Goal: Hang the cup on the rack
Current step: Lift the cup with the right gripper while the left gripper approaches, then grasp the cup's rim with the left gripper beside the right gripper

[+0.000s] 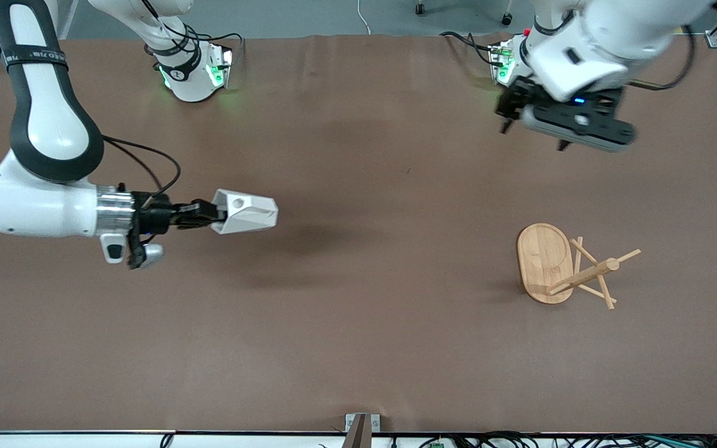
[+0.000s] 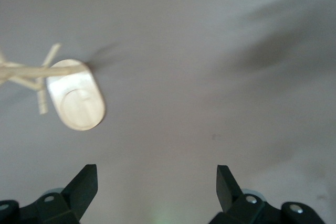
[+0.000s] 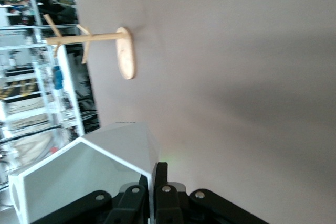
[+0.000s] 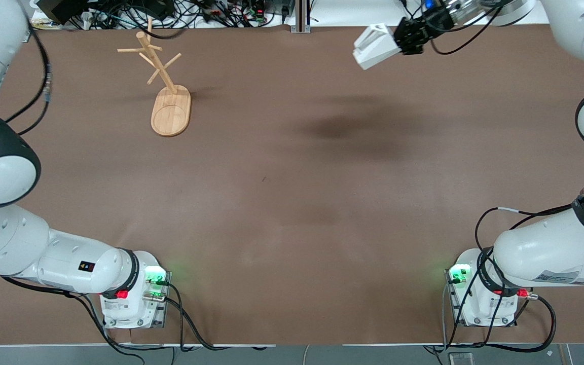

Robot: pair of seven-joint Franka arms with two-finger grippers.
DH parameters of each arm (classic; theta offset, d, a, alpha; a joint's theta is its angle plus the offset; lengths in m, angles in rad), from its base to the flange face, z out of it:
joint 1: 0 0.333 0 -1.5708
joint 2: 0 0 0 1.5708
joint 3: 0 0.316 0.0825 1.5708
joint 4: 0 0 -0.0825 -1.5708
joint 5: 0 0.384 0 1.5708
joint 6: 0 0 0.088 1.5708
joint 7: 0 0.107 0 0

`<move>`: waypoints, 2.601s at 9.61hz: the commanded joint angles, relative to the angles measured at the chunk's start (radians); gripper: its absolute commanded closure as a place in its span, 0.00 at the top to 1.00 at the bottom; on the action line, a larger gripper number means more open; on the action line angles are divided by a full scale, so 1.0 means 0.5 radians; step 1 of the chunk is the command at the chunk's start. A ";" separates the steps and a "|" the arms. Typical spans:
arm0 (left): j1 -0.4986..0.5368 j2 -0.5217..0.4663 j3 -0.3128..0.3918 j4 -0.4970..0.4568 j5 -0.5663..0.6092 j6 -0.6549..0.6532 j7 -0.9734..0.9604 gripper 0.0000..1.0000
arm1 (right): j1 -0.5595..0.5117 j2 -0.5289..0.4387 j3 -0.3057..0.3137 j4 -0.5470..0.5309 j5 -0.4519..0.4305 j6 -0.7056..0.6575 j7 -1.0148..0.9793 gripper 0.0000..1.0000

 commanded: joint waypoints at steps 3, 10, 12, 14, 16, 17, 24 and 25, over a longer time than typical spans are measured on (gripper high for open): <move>-0.466 0.134 -0.029 0.003 -0.098 0.278 0.031 1.00 | -0.033 -0.055 0.262 -0.361 0.758 0.030 -0.423 0.00; -0.639 0.379 -0.032 -0.006 -0.119 0.493 0.678 1.00 | 0.004 -0.042 0.524 -0.445 0.952 0.223 -0.571 0.00; -0.654 0.413 -0.032 -0.010 -0.098 0.551 0.758 1.00 | 0.004 -0.042 0.551 -0.482 0.986 0.266 -0.638 0.00; -0.654 0.431 -0.035 -0.013 -0.098 0.567 0.923 1.00 | 0.001 -0.045 0.555 -0.515 0.986 0.263 -0.691 0.00; -0.654 0.431 -0.032 -0.016 -0.098 0.567 1.067 1.00 | 0.001 -0.046 0.570 -0.516 1.026 0.266 -0.700 0.00; -0.651 0.434 -0.032 -0.028 -0.098 0.567 1.135 1.00 | 0.001 -0.046 0.570 -0.516 1.032 0.266 -0.703 0.00; -0.630 0.486 -0.032 -0.080 -0.027 0.622 1.139 1.00 | 0.001 -0.049 0.573 -0.516 1.038 0.266 -0.725 0.00; -0.624 0.490 -0.032 -0.077 -0.027 0.622 1.142 1.00 | 0.004 -0.049 0.573 -0.516 1.038 0.266 -0.725 0.00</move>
